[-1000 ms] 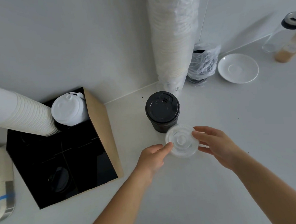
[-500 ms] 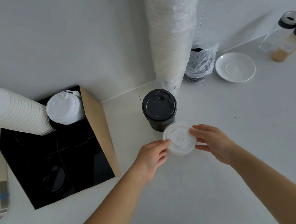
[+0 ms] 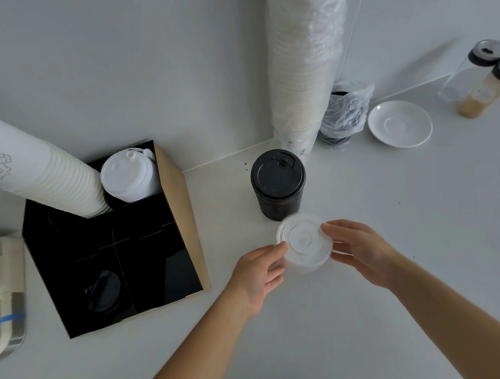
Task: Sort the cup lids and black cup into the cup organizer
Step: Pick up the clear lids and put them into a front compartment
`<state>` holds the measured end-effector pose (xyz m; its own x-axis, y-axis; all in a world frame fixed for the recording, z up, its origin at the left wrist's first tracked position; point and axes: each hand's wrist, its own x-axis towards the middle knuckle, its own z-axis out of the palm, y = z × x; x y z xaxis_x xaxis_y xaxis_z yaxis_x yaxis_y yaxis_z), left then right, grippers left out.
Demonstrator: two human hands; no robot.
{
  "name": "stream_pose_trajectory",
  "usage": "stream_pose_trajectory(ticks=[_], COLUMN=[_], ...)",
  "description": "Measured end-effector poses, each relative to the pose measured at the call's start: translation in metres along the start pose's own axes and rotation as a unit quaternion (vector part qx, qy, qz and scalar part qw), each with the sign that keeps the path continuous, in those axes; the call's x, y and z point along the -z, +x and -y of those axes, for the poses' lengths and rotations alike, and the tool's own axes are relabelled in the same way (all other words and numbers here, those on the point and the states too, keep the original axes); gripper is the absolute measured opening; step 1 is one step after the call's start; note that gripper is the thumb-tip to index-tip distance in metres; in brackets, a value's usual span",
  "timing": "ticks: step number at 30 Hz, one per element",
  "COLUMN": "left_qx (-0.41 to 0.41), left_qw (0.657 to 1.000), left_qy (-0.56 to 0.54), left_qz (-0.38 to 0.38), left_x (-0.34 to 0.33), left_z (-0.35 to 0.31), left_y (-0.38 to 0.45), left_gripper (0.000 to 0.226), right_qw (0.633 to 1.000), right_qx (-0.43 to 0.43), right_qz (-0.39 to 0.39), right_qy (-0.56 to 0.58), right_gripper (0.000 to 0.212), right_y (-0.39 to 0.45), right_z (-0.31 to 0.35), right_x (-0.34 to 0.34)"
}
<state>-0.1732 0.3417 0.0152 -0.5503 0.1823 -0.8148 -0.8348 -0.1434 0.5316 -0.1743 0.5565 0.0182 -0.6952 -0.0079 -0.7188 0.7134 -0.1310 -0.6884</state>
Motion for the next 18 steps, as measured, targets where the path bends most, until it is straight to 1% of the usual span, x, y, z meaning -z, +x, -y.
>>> stream_pose_trajectory(ticks=[3,7,14,18], left_qx=[-0.014,-0.043,-0.081,-0.104], left_qw=[1.0,0.999,0.997,0.994], left_qy=[-0.011,-0.008,-0.015,-0.034], left_qz=[0.004,0.005,-0.012,-0.022], left_x=[0.007,0.017,0.029,0.039], left_z=[0.003,0.005,0.011,0.016], left_y=[-0.012,-0.031,-0.066,-0.088], left_gripper=[0.044,0.037,0.034,0.029], right_qw=[1.0,1.0,0.998,0.997], right_qx=[0.005,0.011,0.049,0.057], right_qz=[0.0,0.017,0.041,0.061], right_qy=[-0.014,-0.012,0.011,-0.007], right_gripper=[0.025,0.025,0.025,0.028], right_y=[-0.011,-0.025,-0.052,-0.068], right_z=[0.001,0.003,0.006,0.007], right_x=[-0.008,-0.021,-0.044,-0.06])
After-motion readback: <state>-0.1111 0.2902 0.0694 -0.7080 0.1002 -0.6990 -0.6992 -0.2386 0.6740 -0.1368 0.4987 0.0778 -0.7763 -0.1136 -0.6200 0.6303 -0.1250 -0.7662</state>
